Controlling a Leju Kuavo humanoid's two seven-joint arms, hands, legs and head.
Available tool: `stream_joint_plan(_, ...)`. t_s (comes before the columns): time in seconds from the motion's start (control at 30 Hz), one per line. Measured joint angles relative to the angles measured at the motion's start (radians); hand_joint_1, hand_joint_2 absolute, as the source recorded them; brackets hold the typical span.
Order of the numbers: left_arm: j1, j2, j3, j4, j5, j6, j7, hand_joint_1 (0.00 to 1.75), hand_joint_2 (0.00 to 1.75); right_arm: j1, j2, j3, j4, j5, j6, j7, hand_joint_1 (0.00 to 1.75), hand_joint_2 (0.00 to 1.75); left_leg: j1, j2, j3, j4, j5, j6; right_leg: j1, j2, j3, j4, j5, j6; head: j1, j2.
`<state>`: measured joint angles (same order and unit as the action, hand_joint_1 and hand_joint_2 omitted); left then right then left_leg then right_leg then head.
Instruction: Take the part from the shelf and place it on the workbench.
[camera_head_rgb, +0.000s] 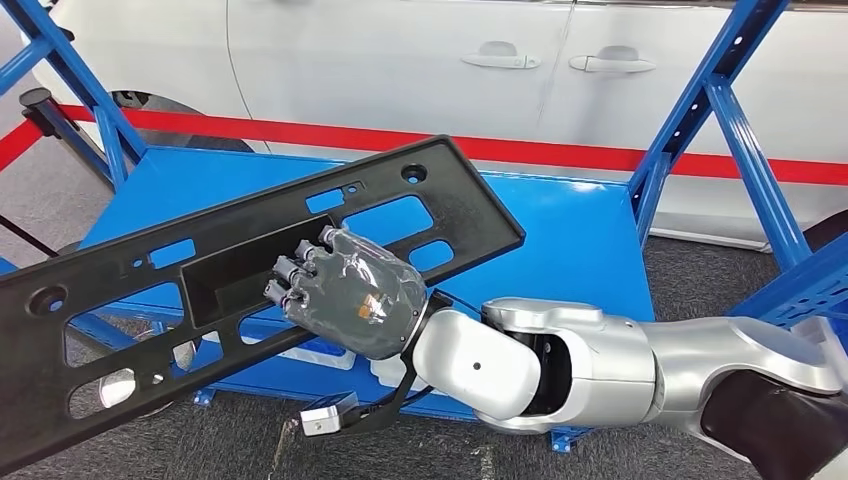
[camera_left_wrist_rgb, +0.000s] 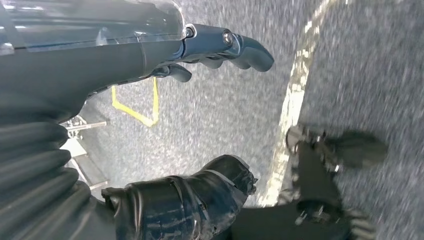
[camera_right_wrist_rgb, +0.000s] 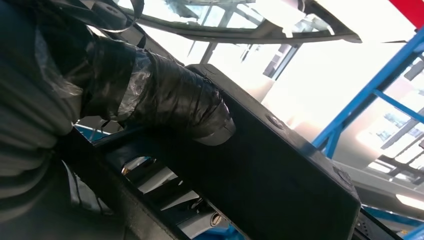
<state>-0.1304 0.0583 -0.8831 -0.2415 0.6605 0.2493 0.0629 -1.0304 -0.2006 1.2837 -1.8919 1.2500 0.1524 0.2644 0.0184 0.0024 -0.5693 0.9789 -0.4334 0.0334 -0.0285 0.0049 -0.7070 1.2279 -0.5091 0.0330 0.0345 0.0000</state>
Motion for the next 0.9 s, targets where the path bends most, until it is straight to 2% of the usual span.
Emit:
stream_joint_plan(0.07,0.0,0.001,0.0,0.0,0.0,-0.001,0.006,0.0,1.75,0.001,0.0,0.0,0.002,0.003,-0.007,0.0,1.75,1.75,0.009,-0.001,-0.01,0.031,-0.017,-0.02,-0.008,0.0,0.049,-0.109,0.049,0.013,0.002,0.0)
stream_joint_plan(0.1,-0.001,0.002,0.0,0.0,0.0,0.0,0.009,0.0,1.75,0.001,0.0,0.0,0.003,0.005,-0.011,0.0,1.75,1.75,0.011,-0.003,-0.019,0.047,-0.023,-0.03,-0.008,0.002,0.062,-0.14,0.059,0.009,0.003,0.0)
stream_joint_plan(0.17,0.0,0.004,-0.001,0.0,0.0,0.002,0.012,0.0,1.75,0.003,-0.001,0.0,0.005,0.01,-0.017,0.001,1.75,1.75,0.01,-0.006,-0.034,0.063,-0.025,-0.045,-0.002,0.007,0.057,-0.143,0.057,-0.011,0.004,0.0)
stream_joint_plan(0.23,0.004,0.002,-0.001,0.0,0.0,0.004,0.014,0.0,1.75,0.005,-0.001,0.0,0.007,0.013,-0.021,0.004,1.75,1.75,0.012,-0.005,-0.041,0.065,-0.026,-0.053,-0.001,0.007,0.049,-0.142,0.063,-0.032,0.001,0.0)
stream_joint_plan(0.27,0.005,0.002,-0.001,0.0,0.0,0.005,0.014,0.0,1.75,0.005,-0.001,0.0,0.008,0.014,-0.022,0.005,1.75,1.75,0.013,-0.005,-0.046,0.075,-0.038,-0.056,-0.002,0.007,0.047,-0.145,0.068,-0.04,0.0,0.0)
stream_joint_plan(0.33,0.006,0.001,-0.001,0.0,0.0,0.007,0.015,0.0,1.75,0.005,0.0,0.0,0.01,0.016,-0.024,0.005,1.75,1.75,0.013,-0.004,-0.074,0.154,-0.101,-0.059,-0.002,0.004,0.042,-0.15,0.076,-0.053,-0.001,0.0)
stream_joint_plan(0.4,0.006,0.001,-0.002,0.0,0.0,0.009,0.015,0.0,1.75,0.007,0.0,0.0,0.012,0.016,-0.024,0.005,1.75,1.75,0.012,-0.004,-0.112,0.274,-0.171,-0.06,0.004,0.001,0.032,-0.151,0.085,-0.061,-0.002,0.0)
stream_joint_plan(0.43,0.006,0.001,-0.002,0.0,0.0,0.009,0.015,0.0,1.75,0.008,0.0,0.0,0.013,0.016,-0.024,0.005,1.75,1.75,0.011,-0.004,-0.119,0.309,-0.186,-0.058,0.008,0.001,0.026,-0.151,0.09,-0.063,-0.002,0.0)
stream_joint_plan(0.47,0.006,0.001,-0.002,0.0,0.0,0.009,0.015,0.0,1.75,0.009,0.0,0.0,0.014,0.016,-0.024,0.005,1.75,1.75,0.01,-0.004,-0.112,0.313,-0.185,-0.054,0.011,0.0,0.02,-0.151,0.095,-0.064,-0.002,0.0)
stream_joint_plan(0.5,0.006,0.0,-0.002,0.0,-0.001,0.009,0.015,0.0,1.75,0.01,0.0,0.0,0.015,0.016,-0.024,0.005,1.75,1.75,0.007,-0.004,-0.083,0.278,-0.168,-0.049,0.013,0.001,0.014,-0.151,0.101,-0.064,-0.002,0.0)
stream_joint_plan(0.57,0.004,0.0,-0.002,0.0,-0.002,0.009,0.016,0.0,1.75,0.011,0.0,0.0,0.015,0.016,-0.025,0.006,1.75,1.75,-0.004,-0.004,0.004,0.144,-0.127,-0.032,0.014,0.001,0.007,-0.153,0.113,-0.061,-0.001,0.0)
stream_joint_plan(0.6,0.002,0.001,-0.002,0.0,-0.002,0.008,0.017,0.0,1.75,0.011,0.0,0.0,0.016,0.015,-0.026,0.006,1.75,1.75,-0.011,-0.003,0.037,0.085,-0.111,-0.024,0.013,0.0,0.005,-0.155,0.119,-0.057,-0.001,0.0)
stream_joint_plan(0.63,0.0,0.002,-0.002,0.0,-0.002,0.007,0.017,0.0,1.75,0.012,0.0,0.0,0.016,0.014,-0.027,0.007,1.75,1.75,-0.017,-0.002,0.054,0.052,-0.103,-0.018,0.011,-0.001,0.005,-0.158,0.126,-0.051,-0.003,0.0)
stream_joint_plan(0.7,-0.002,0.004,-0.002,0.0,-0.002,0.005,0.018,0.0,1.75,0.015,0.0,-0.001,0.017,0.007,-0.033,0.008,1.75,1.75,-0.026,-0.003,0.049,0.039,-0.089,-0.011,0.007,-0.004,0.007,-0.171,0.142,-0.036,-0.005,0.0)
stream_joint_plan(0.73,-0.001,0.004,-0.002,0.0,-0.002,0.004,0.019,0.0,1.75,0.017,-0.001,-0.001,0.017,0.003,-0.035,0.009,1.75,1.75,-0.023,-0.002,0.049,0.03,-0.077,-0.008,0.007,-0.004,0.007,-0.176,0.149,-0.03,-0.006,0.0)
stream_joint_plan(0.77,-0.001,0.005,-0.002,0.0,-0.002,0.003,0.021,0.0,1.75,0.019,-0.001,-0.001,0.018,-0.001,-0.037,0.01,1.75,1.75,-0.021,0.0,0.048,0.018,-0.061,-0.006,0.008,-0.004,0.004,-0.174,0.141,-0.025,-0.005,0.0)
stream_joint_plan(0.8,0.0,0.004,-0.002,0.0,-0.002,0.003,0.022,0.0,1.75,0.02,-0.001,-0.002,0.018,-0.003,-0.038,0.01,1.75,1.75,-0.018,0.003,0.044,0.006,-0.043,-0.002,0.01,-0.003,-0.004,-0.156,0.114,-0.022,-0.004,0.0)
stream_joint_plan(0.83,0.0,0.004,-0.002,0.0,-0.002,0.002,0.023,0.0,1.75,0.022,-0.002,-0.003,0.019,-0.004,-0.039,0.01,1.75,1.75,-0.015,0.007,0.037,-0.002,-0.027,0.001,0.011,-0.002,-0.017,-0.118,0.071,-0.019,-0.001,0.0)
stream_joint_plan(0.9,0.0,0.004,-0.002,0.0,-0.002,0.001,0.023,0.0,1.75,0.025,-0.002,-0.003,0.021,-0.006,-0.04,0.01,1.75,1.75,-0.016,0.01,0.008,0.0,-0.004,0.006,0.01,-0.001,-0.044,0.0,-0.026,-0.015,0.002,0.0)
